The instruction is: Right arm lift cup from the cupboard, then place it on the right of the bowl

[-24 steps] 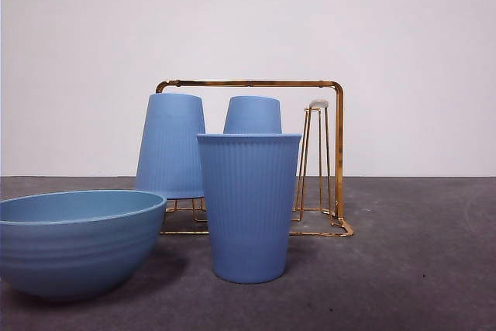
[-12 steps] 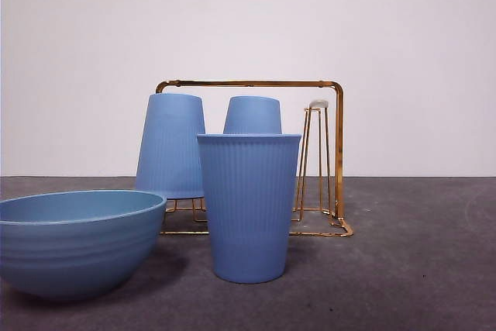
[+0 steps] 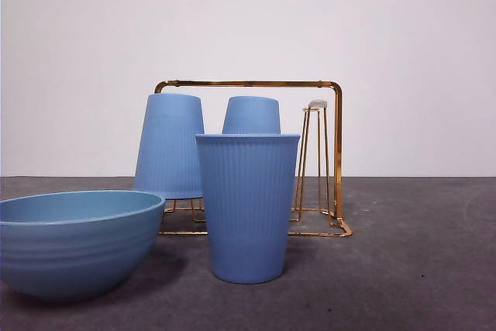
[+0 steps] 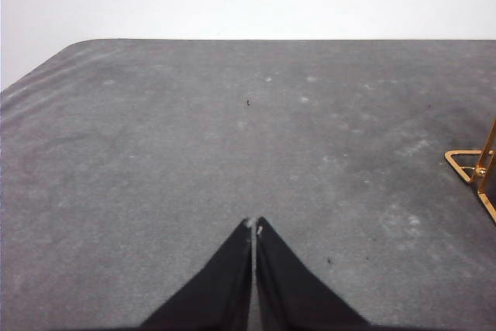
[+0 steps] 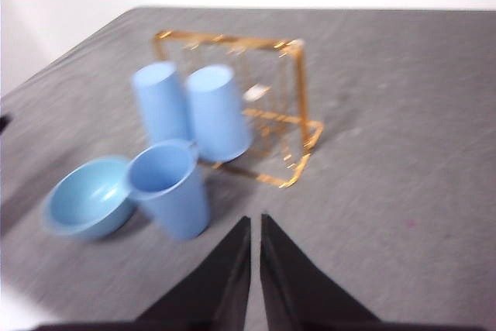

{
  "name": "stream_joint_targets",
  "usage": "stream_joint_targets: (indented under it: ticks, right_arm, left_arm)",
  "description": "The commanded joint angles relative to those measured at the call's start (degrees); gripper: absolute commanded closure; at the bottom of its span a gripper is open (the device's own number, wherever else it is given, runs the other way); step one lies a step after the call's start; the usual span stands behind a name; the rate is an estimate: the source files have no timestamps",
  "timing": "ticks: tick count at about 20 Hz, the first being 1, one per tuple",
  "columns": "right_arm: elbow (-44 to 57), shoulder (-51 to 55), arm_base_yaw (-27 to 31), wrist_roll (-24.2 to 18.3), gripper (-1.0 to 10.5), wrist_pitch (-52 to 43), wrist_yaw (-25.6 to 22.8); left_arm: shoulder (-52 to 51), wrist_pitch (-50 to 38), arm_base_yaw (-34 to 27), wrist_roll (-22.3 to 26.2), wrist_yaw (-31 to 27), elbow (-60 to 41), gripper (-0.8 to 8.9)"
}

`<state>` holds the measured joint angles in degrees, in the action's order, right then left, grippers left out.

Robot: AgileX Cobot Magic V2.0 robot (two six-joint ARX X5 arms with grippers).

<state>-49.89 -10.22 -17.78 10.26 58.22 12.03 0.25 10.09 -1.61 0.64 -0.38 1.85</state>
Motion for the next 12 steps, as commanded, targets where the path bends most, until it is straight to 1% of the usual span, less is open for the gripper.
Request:
stream_joint_targets:
  ticks: [1,4,6,7,8,12]
  right_arm:
    - [6.4,0.3,5.9,-0.7,9.3,-9.2,0.0]
    - [15.4,1.1,12.3,-0.7,9.3,-25.0,0.0]
    - [21.7,2.0,15.2,-0.8,9.3,-34.3,-0.1]
    - [25.0,2.6,16.3,-1.6,9.3,-38.4,-0.3]
    - [44.7,7.8,19.5,-6.7,9.3,-52.0,-3.5]
    - [48.8,10.0,19.4,-6.6,9.3,-52.4,-6.3]
  left_arm:
    - [-0.1,-0.9,0.0,0.0,0.2,-1.1,8.08]
    - [-0.1,-0.9,0.0,0.0,0.2,-1.1,8.08]
    - [-0.1,-0.9,0.0,0.0,0.2,-1.1,8.08]
    - [-0.1,-0.9,0.0,0.0,0.2,-1.1,8.08]
    - [-0.1,-0.9,0.0,0.0,0.2,-1.1,8.08]
    - [-0.1,-0.9,0.0,0.0,0.2,-1.1,8.08]
